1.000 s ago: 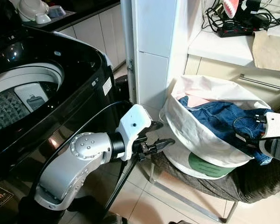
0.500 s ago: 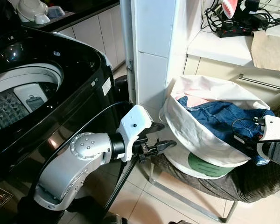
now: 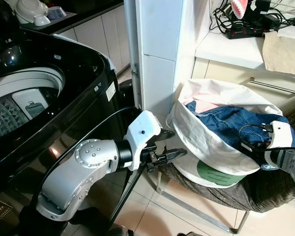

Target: Clothes washing

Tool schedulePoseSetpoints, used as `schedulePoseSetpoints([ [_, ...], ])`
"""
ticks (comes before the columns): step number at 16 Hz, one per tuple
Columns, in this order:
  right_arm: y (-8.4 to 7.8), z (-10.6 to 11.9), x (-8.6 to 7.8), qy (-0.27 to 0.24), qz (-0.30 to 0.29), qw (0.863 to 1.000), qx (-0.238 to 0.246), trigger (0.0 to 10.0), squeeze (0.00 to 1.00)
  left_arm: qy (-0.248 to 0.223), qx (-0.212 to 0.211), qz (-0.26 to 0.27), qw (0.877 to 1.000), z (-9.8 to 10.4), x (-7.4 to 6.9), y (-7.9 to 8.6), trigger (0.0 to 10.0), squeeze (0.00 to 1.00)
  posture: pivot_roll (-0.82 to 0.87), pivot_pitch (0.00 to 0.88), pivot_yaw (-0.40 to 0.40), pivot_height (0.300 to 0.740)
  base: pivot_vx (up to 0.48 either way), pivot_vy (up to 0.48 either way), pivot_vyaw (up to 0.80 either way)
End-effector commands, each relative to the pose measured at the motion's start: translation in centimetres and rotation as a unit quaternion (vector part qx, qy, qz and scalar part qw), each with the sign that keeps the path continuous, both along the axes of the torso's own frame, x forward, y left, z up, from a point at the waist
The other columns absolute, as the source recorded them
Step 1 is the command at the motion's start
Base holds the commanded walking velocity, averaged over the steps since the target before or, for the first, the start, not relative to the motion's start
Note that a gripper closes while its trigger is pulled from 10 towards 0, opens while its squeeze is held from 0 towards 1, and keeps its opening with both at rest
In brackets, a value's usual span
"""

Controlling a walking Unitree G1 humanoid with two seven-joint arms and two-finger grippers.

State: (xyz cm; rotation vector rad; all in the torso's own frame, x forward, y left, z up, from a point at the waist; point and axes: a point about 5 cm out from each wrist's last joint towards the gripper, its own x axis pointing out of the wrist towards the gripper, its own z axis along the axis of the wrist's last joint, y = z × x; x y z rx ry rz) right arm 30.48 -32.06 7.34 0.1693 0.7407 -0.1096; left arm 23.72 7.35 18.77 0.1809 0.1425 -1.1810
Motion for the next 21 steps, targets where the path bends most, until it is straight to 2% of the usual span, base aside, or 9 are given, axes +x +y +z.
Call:
schedulePoseSetpoints([
  [1,0.5,0.0,0.3,-0.002,0.006,1.0,0.015,0.0,0.0,-0.012,0.001,-0.013,1.0,0.6,-0.1,-0.2,10.0,0.0,0.01,0.055,0.048,0.74,0.0,0.0,0.0],
  [3,0.4,0.2,0.4,-0.007,0.006,1.0,0.014,0.0,0.0,-0.015,-0.001,-0.01,1.0,0.7,0.0,-0.2,10.0,0.0,0.01,0.054,0.048,0.74,0.0,0.0,0.0],
  [9,0.4,0.6,0.7,-0.016,0.006,1.0,0.014,0.0,0.0,-0.077,-0.046,0.116,0.989,1.4,2.4,0.4,10.0,0.0,0.01,0.051,0.048,0.74,0.0,0.0,0.0],
  [10,0.4,1.1,0.9,-0.029,0.005,0.999,0.019,0.0,0.0,-0.094,-0.082,0.145,0.981,1.8,2.8,0.5,10.0,0.0,0.01,0.05,0.047,0.74,0.0,0.0,0.0],
  [13,0.3,1.8,1.3,-0.048,0.001,0.999,0.022,0.0,0.0,-0.105,-0.094,0.144,0.979,2.1,2.9,0.4,10.0,0.0,0.01,0.045,0.048,0.74,0.0,0.0,0.0],
  [16,0.0,4.5,2.4,-0.101,-0.002,0.994,0.032,0.0,0.0,-0.149,-0.1,0.149,0.972,2.6,3.0,0.4,10.0,0.0,0.01,0.04,0.045,0.74,0.0,0.0,0.0],
  [18,0.5,8.9,3.9,-0.185,0.016,0.982,0.046,0.0,0.0,-0.18,-0.135,0.184,0.957,3.3,3.6,0.8,10.0,0.0,0.0,0.035,0.046,0.74,0.0,0.0,0.0],
  [19,0.7,9.5,4.1,-0.196,0.019,0.979,0.049,0.0,0.0,-0.173,-0.143,0.184,0.957,3.4,3.6,0.8,10.0,0.0,0.0,0.034,0.045,0.74,0.0,0.0,0.0],
  [21,2.1,13.5,5.1,-0.264,0.059,0.96,0.074,0.0,0.0,-0.147,-0.099,0.163,0.971,2.8,3.6,0.6,10.0,0.0,0.0,0.029,0.043,0.74,0.0,0.0,0.0],
])
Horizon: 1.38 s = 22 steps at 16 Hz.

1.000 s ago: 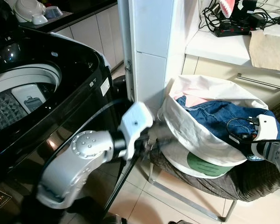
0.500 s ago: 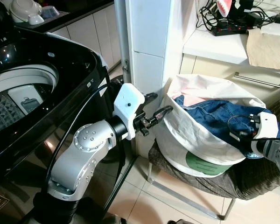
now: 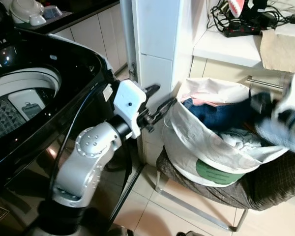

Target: Clothes washing

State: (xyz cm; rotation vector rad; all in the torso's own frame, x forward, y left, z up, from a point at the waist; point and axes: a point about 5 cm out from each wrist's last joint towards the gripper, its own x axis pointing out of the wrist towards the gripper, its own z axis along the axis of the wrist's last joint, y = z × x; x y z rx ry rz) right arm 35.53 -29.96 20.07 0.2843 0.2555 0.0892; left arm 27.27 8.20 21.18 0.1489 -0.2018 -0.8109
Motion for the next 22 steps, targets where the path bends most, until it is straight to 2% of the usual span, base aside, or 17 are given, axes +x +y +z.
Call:
schedulePoseSetpoints([
  [1,1.3,3.6,0.6,-0.063,0.037,0.997,0.024,0.0,0.0,-0.01,0.02,-0.003,1.0,0.3,0.3,-0.1,10.0,0.0,-0.01,0.024,0.041,0.74,0.0,0.0,0.0],
  [2,3.8,7.5,0.9,-0.121,0.097,0.986,0.068,0.0,0.0,-0.033,0.018,0.012,0.999,1.2,0.8,0.0,10.0,0.0,-0.01,0.021,0.039,0.74,0.0,0.0,0.0],
  [4,7.1,10.3,0.5,-0.156,0.174,0.967,0.097,0.0,0.0,-0.029,-0.01,0.002,1.0,2.1,1.1,-0.3,10.0,0.0,-0.01,0.014,0.03,0.74,0.0,0.0,0.0],
  [5,8.3,11.0,0.1,-0.164,0.205,0.959,0.103,0.0,0.0,-0.03,-0.017,0.001,0.999,2.4,1.1,-0.4,10.0,1.0,-0.02,0.012,0.027,0.74,0.0,0.0,0.0],
  [6,10.3,12.1,-0.6,-0.175,0.265,0.942,0.112,0.0,0.0,-0.043,-0.026,0.001,0.999,3.1,1.3,-0.6,10.0,1.0,-0.02,0.009,0.019,0.74,0.0,0.0,0.0],
  [7,10.9,12.4,-1.0,-0.179,0.285,0.935,0.112,0.0,0.0,-0.05,-0.023,0.0,0.998,3.3,1.3,-0.7,10.0,1.0,-0.02,0.009,0.019,0.74,0.0,0.0,0.0],
  [8,12.8,13.2,-2.0,-0.185,0.345,0.912,0.119,0.0,0.0,-0.07,-0.018,0.006,0.997,3.8,1.6,-0.9,10.0,1.0,-0.02,0.005,0.011,0.74,0.0,0.0,0.0],
  [10,13.9,13.4,-2.9,-0.177,0.389,0.894,0.132,0.0,0.0,-0.078,-0.022,0.02,0.997,4.2,2.0,-0.8,10.0,1.0,-0.02,0.001,0.003,0.74,0.0,0.0,0.0],
  [11,14.3,13.3,-3.2,-0.173,0.399,0.89,0.137,0.0,0.0,-0.075,-0.024,0.021,0.997,4.2,2.1,-0.9,10.0,1.0,-0.02,0.0,0.0,0.74,0.0,0.0,0.0],
  [13,15.9,13.5,-4.3,-0.17,0.433,0.868,0.171,0.0,0.0,-0.075,-0.017,0.051,0.996,4.0,2.8,-0.7,10.0,1.0,-0.02,0.0,0.0,0.74,0.0,0.0,0.0],
  [18,17.3,14.1,-5.9,-0.173,0.466,0.848,0.185,0.0,0.0,-0.067,-0.02,0.047,0.996,3.6,3.1,-1.1,10.0,1.0,-0.03,0.0,0.004,0.74,0.0,0.0,0.0],
  [20,17.5,14.1,-6.1,-0.171,0.468,0.847,0.188,0.0,0.0,-0.066,-0.016,0.065,0.996,3.4,3.4,-1.0,10.0,1.0,-0.04,0.0,0.005,0.74,0.0,0.0,0.0],
  [21,17.5,14.1,-6.2,-0.17,0.467,0.847,0.188,0.0,0.0,-0.061,-0.028,0.069,0.995,3.4,3.5,-0.9,0.0,0.93,-0.04,0.0,0.005,0.74,0.0,0.0,0.0],
  [22,17.5,14.0,-6.2,-0.168,0.465,0.849,0.187,0.0,0.0,-0.061,-0.035,0.067,0.995,3.5,3.4,-0.8,0.0,0.22,-0.03,0.0,0.003,0.74,0.0,0.0,0.0],
])
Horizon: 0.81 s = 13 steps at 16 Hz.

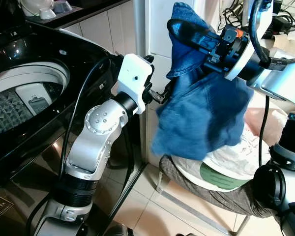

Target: Clothes washing

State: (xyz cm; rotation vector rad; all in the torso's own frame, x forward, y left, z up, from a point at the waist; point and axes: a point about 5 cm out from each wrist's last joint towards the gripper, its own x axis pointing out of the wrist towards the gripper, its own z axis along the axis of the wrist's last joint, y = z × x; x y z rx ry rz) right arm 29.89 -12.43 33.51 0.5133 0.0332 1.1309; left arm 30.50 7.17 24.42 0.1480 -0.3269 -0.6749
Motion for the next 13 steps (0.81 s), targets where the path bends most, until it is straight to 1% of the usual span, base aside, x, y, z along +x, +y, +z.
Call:
schedulePoseSetpoints([
  [1,-0.1,0.5,-0.6,-0.014,0.007,1.0,0.006,0.0,0.0,-0.001,-0.01,0.004,1.0,0.4,0.1,0.3,0.0,0.0,-0.03,0.0,0.002,0.74,0.0,0.0,0.0],
  [2,-0.2,0.5,-0.6,-0.012,0.004,1.0,0.006,0.0,0.0,-0.004,-0.017,0.009,1.0,0.5,0.1,0.4,0.0,0.0,-0.03,0.0,0.002,0.74,0.0,0.0,0.0],
  [3,-0.2,0.4,-0.5,-0.01,0.003,1.0,0.005,0.0,0.0,0.002,-0.027,0.001,1.0,0.6,0.1,0.4,0.0,0.0,-0.03,0.0,0.002,0.74,0.0,0.0,0.0],
  [4,-0.3,0.3,-0.4,-0.006,-0.004,1.0,0.003,0.0,0.0,0.019,-0.051,0.005,0.998,0.6,0.0,0.4,0.0,0.0,-0.03,0.0,0.002,0.74,0.0,0.0,0.0],
  [6,-0.5,0.1,-0.3,-0.002,-0.011,1.0,-0.001,0.0,0.0,0.012,-0.038,-0.003,0.999,0.6,-0.3,0.4,0.0,0.0,-0.03,0.0,0.002,0.74,0.0,0.0,0.0],
  [7,-0.7,-0.1,-0.2,0.002,-0.016,1.0,-0.001,0.0,0.0,0.017,-0.032,-0.003,0.999,0.1,-0.4,0.6,0.0,0.0,-0.03,0.0,0.003,0.74,0.0,0.0,0.0],
  [9,-0.9,-0.3,-0.1,0.006,-0.024,1.0,-0.003,0.0,0.0,0.027,-0.048,-0.017,0.998,0.0,-0.6,0.7,0.0,0.0,-0.03,0.0,0.003,0.74,0.0,0.0,0.0],
  [10,-1.1,-0.4,0.0,0.008,-0.028,1.0,-0.005,0.0,0.0,0.042,-0.062,-0.014,0.997,-0.1,-0.6,0.8,0.0,0.0,-0.03,0.0,0.003,0.74,0.0,0.0,0.0],
  [11,-1.2,-0.5,0.1,0.01,-0.033,0.999,-0.006,0.0,0.0,0.049,-0.067,-0.024,0.996,-0.2,-0.7,0.7,0.0,0.0,-0.03,0.0,0.003,0.74,0.0,0.0,0.0],
  [13,-1.4,-0.6,0.3,0.013,-0.039,0.999,-0.006,0.0,0.0,0.04,-0.066,-0.035,0.996,0.0,-1.0,0.6,0.0,0.0,-0.03,0.0,0.002,0.74,0.0,0.0,0.0],
])
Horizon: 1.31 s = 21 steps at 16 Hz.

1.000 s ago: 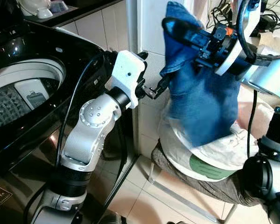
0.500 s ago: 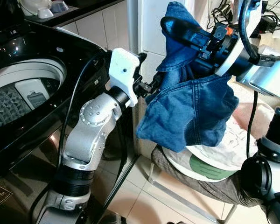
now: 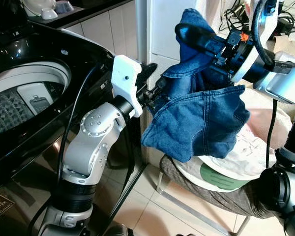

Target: Clothes washing

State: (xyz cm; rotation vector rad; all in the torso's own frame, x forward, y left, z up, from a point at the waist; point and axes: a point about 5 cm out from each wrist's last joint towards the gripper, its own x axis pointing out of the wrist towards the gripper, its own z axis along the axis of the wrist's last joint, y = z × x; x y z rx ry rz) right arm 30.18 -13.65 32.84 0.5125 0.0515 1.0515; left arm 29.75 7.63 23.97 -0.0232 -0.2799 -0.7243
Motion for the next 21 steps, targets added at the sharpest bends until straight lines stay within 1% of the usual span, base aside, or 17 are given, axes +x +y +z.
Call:
schedulePoseSetpoints([
  [1,-0.4,-0.2,0.2,0.001,-0.01,1.0,0.0,0.0,0.0,-0.013,-0.014,-0.02,1.0,0.5,-0.6,0.0,0.0,0.0,-0.03,0.0,0.002,0.74,0.0,0.0,0.0],
  [2,-0.5,-0.3,0.3,0.004,-0.013,1.0,0.0,0.0,0.0,-0.019,-0.031,-0.048,0.998,0.8,-1.2,-0.4,0.0,0.0,-0.03,0.0,0.001,0.74,0.0,0.0,0.0],
  [3,-0.5,-0.3,0.3,0.005,-0.013,1.0,0.0,0.0,0.0,-0.023,-0.039,-0.071,0.996,0.9,-1.7,-0.6,0.0,0.0,-0.03,0.0,-0.001,0.74,0.0,0.0,0.0],
  [4,-0.6,-0.4,0.4,0.005,-0.014,1.0,0.0,0.0,0.0,-0.023,-0.029,-0.074,0.997,0.7,-1.8,-0.7,0.0,0.0,-0.03,0.0,-0.001,0.74,0.0,0.0,0.0],
  [9,-0.7,-0.4,0.5,0.006,-0.017,1.0,-0.002,0.0,0.0,-0.029,-0.037,-0.061,0.997,0.9,-1.7,-0.3,0.0,0.0,-0.03,0.0,-0.003,0.74,0.0,0.0,0.0],
  [11,-0.8,-0.4,0.6,0.006,-0.023,1.0,-0.003,0.0,0.0,-0.035,-0.054,-0.042,0.997,1.3,-1.4,0.1,0.0,0.0,-0.04,0.0,-0.002,0.74,0.0,0.0,0.0],
  [14,-0.7,-0.4,0.7,0.005,-0.03,1.0,-0.007,0.0,0.0,-0.056,-0.092,0.004,0.994,2.6,-0.5,1.2,0.0,0.0,-0.04,0.0,-0.003,0.74,0.0,0.0,0.0],
  [15,-0.7,-0.4,0.7,0.004,-0.032,0.999,-0.008,3.5,0.0,-0.062,-0.099,0.011,0.993,2.9,-0.4,1.4,0.0,0.0,-0.04,0.0,-0.002,0.74,0.0,0.0,0.0],
  [17,-0.7,-0.4,0.7,0.002,-0.037,0.999,-0.011,5.6,0.0,-0.067,-0.102,0.019,0.992,3.1,-0.3,1.6,0.0,0.0,-0.04,0.0,-0.002,0.74,0.0,0.0,0.0],
  [18,-0.8,-0.3,0.8,-0.002,-0.045,0.999,-0.014,10.0,0.0,-0.069,-0.104,0.029,0.992,3.1,-0.1,1.8,0.0,0.0,-0.04,0.0,0.002,0.74,0.0,0.0,0.0],
  [19,-0.8,-0.2,0.8,-0.005,-0.047,0.999,-0.013,10.0,0.0,-0.071,-0.107,0.038,0.991,3.2,0.0,2.0,0.0,0.0,-0.04,0.0,0.002,0.74,0.0,0.0,0.0],
  [20,-0.8,-0.2,0.8,-0.009,-0.043,0.999,-0.009,10.0,0.91,-0.078,-0.103,0.052,0.99,3.4,0.3,2.2,0.0,0.0,-0.04,0.0,0.002,0.74,0.0,0.0,0.0],
  [21,-0.7,-0.2,0.8,-0.01,-0.04,0.999,-0.007,10.0,0.91,-0.082,-0.1,0.057,0.99,3.5,0.4,2.3,0.0,0.0,-0.04,0.0,0.002,0.74,0.0,0.0,0.0],
])
